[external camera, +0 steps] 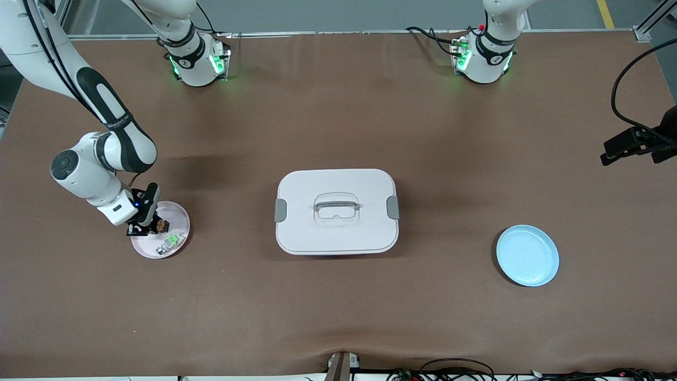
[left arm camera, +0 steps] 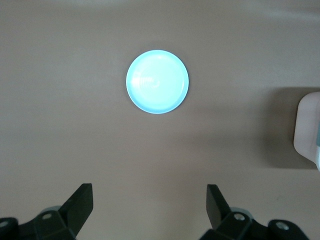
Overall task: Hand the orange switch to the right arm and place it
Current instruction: 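Open the right gripper and lift it away from the white plate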
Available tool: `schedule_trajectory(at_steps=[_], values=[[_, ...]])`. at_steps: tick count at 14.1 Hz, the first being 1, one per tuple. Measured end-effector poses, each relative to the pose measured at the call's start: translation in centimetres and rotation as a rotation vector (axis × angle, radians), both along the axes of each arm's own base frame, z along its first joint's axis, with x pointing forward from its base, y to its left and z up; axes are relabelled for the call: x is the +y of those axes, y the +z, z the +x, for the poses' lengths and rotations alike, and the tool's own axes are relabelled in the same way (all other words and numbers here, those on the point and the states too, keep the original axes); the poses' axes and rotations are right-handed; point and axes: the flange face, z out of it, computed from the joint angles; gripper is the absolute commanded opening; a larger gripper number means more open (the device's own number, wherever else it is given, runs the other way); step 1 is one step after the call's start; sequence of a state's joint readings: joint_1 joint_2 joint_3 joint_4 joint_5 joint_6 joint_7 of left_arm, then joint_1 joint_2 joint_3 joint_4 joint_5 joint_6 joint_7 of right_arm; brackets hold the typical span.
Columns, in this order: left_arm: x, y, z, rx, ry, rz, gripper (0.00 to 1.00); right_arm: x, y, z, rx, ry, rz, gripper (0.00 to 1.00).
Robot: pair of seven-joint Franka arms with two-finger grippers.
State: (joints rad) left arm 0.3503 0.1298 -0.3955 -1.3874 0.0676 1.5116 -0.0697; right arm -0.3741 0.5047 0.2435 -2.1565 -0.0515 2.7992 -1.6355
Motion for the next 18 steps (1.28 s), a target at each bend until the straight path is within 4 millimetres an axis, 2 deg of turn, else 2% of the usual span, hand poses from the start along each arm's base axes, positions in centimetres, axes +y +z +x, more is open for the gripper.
schedule_trajectory(at_steps=[4, 6, 8, 10, 12, 15, 18], values=[[-2.6, 0.4, -2.2, 0.008, -0.024, 0.017, 1.0, -0.4, -0.1, 0.0, 0.005, -0.021, -0.005, 1.0], [-3.1, 0.2, -3.2, 0.018, -0.031, 0.022, 1.0, -0.6, 0.2, 0.4, 0.022, -0.022, -0.005, 1.0], [-2.9, -0.2, -4.0, 0.021, -0.027, 0.022, 1.0, -0.9, 1.6, 1.3, 0.069, -0.018, -0.005, 1.0], [-2.9, -0.3, -4.5, 0.018, -0.027, 0.022, 1.0, -1.4, 4.7, 2.7, 0.121, -0.013, -0.009, 1.0], [-3.0, -0.3, -4.5, 0.017, -0.028, 0.022, 1.0, -1.9, 8.8, 3.9, 0.169, -0.036, -0.014, 1.0], [-3.2, -0.6, -4.5, 0.023, -0.033, 0.022, 1.0, -2.7, 16.3, 5.6, 0.215, -0.111, -0.023, 1.0], [-4.8, -0.9, -4.7, 0.028, -0.064, 0.023, 1.0, -3.0, 23.0, 6.6, 0.167, -0.175, -0.053, 1.0]])
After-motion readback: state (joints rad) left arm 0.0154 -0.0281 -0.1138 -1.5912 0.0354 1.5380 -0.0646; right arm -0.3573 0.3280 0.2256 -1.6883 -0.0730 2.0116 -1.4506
